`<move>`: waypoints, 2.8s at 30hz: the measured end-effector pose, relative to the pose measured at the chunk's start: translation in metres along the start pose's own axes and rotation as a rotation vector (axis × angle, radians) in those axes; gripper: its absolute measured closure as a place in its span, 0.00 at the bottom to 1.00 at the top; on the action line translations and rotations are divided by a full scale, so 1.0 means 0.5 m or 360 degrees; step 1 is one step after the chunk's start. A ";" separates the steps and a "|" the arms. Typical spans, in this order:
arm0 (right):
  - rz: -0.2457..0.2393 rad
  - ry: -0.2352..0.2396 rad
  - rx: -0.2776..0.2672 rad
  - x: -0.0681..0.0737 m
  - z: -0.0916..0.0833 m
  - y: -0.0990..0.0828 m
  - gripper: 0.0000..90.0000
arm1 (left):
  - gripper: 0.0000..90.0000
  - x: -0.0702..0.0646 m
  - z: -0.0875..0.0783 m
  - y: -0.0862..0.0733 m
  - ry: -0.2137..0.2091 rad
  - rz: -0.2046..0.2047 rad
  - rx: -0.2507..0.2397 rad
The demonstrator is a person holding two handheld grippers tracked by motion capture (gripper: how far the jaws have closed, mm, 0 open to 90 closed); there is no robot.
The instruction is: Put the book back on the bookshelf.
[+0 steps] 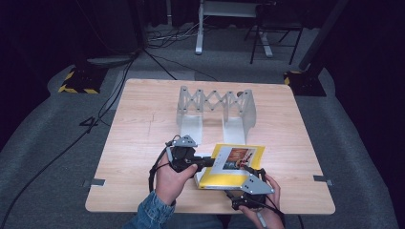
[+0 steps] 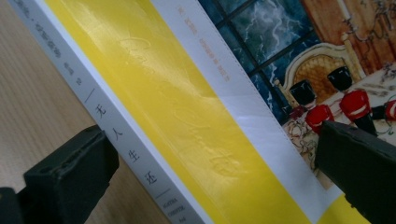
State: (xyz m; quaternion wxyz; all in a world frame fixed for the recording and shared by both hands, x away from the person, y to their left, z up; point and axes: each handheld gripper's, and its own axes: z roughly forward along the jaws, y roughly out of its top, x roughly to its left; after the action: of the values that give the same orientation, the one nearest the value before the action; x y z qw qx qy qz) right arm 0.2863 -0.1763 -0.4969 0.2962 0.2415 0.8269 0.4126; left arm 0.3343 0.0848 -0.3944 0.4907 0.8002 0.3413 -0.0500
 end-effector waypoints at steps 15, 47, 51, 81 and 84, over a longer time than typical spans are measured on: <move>-0.0255 -0.0259 -0.0030 0.017 0.045 0.000 0.00 | 0.99 0.006 0.008 -0.007 -0.0009 -0.0038 0.0011; -0.0717 -0.0176 0.0068 0.022 -0.008 0.079 0.84 | 0.39 0.117 -0.134 -0.091 0.0782 0.0041 -0.0208; -0.0675 -0.0164 0.0056 0.011 -0.020 0.095 0.84 | 0.39 0.135 -0.147 -0.115 0.0822 0.0023 -0.0192; -0.0320 -0.0283 -0.0119 -0.097 -0.082 0.206 0.85 | 0.25 0.280 -0.140 -0.229 0.1041 0.0005 0.0135; -0.0302 -0.0307 -0.0128 -0.106 -0.082 0.213 0.85 | 0.21 0.285 -0.140 -0.231 0.1037 0.0013 0.0124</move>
State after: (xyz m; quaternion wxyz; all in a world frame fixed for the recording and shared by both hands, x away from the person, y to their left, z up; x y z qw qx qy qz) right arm 0.3122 -0.1746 -0.3736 0.4215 0.1888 0.7965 0.3903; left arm 0.3564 0.2459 -0.5047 0.3249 0.7936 0.4750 0.1976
